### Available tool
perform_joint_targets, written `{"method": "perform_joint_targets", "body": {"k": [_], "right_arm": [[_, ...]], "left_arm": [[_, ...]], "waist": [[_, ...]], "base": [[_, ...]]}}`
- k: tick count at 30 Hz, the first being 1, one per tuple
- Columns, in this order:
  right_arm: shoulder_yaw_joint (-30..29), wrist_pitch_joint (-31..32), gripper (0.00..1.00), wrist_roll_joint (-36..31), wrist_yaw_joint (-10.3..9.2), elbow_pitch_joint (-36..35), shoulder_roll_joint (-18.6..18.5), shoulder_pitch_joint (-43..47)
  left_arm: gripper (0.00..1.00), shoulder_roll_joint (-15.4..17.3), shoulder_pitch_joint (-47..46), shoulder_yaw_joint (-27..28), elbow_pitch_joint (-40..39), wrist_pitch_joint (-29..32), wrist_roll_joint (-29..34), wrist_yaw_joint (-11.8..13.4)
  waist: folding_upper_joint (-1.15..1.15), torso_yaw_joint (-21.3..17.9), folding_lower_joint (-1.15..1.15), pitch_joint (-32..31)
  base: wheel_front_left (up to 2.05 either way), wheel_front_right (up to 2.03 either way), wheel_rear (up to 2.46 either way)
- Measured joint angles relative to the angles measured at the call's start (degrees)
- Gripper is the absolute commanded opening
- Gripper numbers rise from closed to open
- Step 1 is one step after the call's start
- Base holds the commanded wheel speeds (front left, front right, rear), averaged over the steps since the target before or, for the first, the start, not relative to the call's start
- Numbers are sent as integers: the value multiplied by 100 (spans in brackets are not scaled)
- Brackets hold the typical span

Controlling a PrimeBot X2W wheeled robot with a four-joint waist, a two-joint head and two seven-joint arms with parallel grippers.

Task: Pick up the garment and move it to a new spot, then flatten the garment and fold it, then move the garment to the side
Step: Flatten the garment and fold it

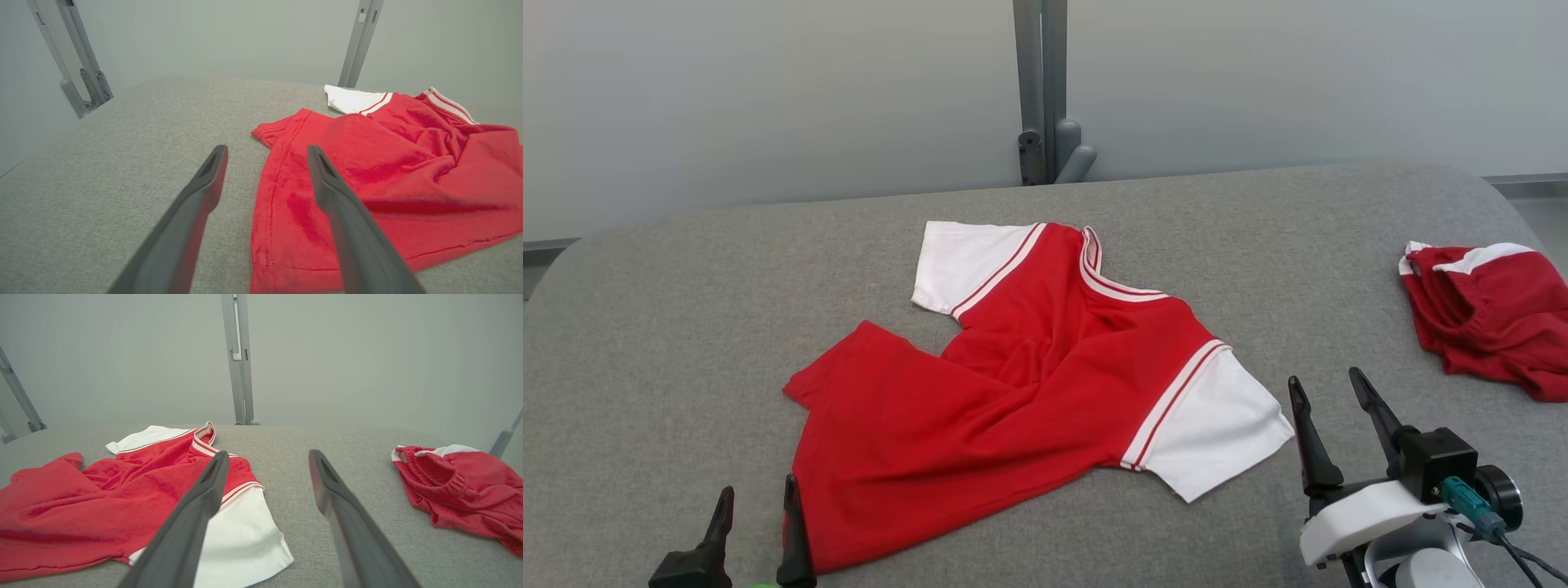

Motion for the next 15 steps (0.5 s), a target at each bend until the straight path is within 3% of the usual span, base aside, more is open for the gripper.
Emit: {"method": "perform_joint_targets", "body": {"k": [15], "right_arm": [[152,0,100,-23,0,307,4,-120]], "left_arm": [[100,-1,-225,-404,524,0,-512,-101]], "waist": [[0,81,0,462]], "base": [[0,0,0]]}}
